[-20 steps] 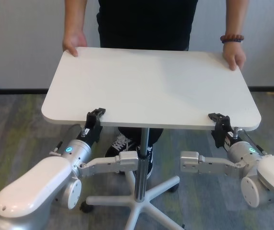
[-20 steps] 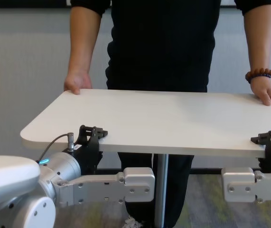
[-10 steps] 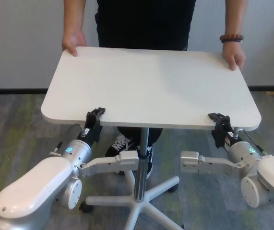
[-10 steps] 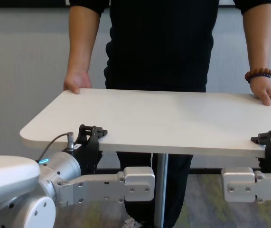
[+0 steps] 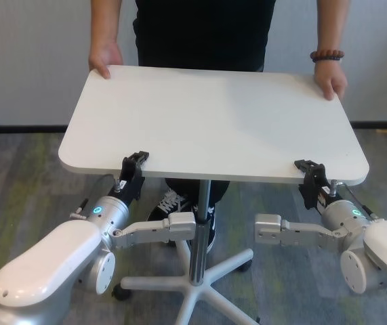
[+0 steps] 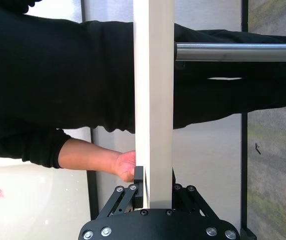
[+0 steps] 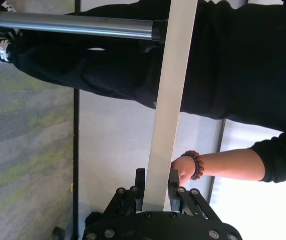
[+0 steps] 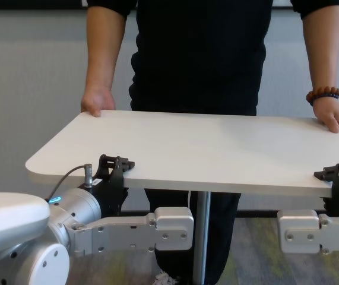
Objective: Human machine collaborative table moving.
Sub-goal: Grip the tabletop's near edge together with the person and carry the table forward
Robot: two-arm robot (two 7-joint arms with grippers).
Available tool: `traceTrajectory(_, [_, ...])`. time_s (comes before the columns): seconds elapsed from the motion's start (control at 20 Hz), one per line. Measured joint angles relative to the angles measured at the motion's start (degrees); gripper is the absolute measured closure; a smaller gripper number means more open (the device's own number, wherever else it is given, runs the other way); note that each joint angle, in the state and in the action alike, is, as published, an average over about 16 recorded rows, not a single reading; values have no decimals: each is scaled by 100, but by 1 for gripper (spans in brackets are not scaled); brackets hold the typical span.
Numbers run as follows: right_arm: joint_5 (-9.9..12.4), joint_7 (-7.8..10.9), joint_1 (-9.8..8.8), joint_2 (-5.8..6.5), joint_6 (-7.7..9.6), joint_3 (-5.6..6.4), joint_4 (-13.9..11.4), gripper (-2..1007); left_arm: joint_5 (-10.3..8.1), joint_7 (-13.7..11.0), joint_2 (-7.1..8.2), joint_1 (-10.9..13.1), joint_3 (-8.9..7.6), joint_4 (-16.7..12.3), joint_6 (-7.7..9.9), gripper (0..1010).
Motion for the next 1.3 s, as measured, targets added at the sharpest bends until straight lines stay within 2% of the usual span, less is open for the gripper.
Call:
traceTrajectory(0.3, [-3, 7, 1, 2, -4, -3, 4, 749, 1, -8, 1, -11, 0, 6, -6, 706])
traceTrajectory(0.6, [-6, 16, 1, 4, -7, -7, 9, 670, 2, -13, 1, -20, 0, 11, -9, 581])
traceTrajectory(1.05, [-9, 20, 1, 5, -8, -10, 13, 414, 1, -21, 4, -25, 1, 6, -12, 293])
traceTrajectory(1.3, [-7, 31, -9, 11, -13, -12, -11, 251, 7, -81, 68, 42, -2, -147, 3, 149])
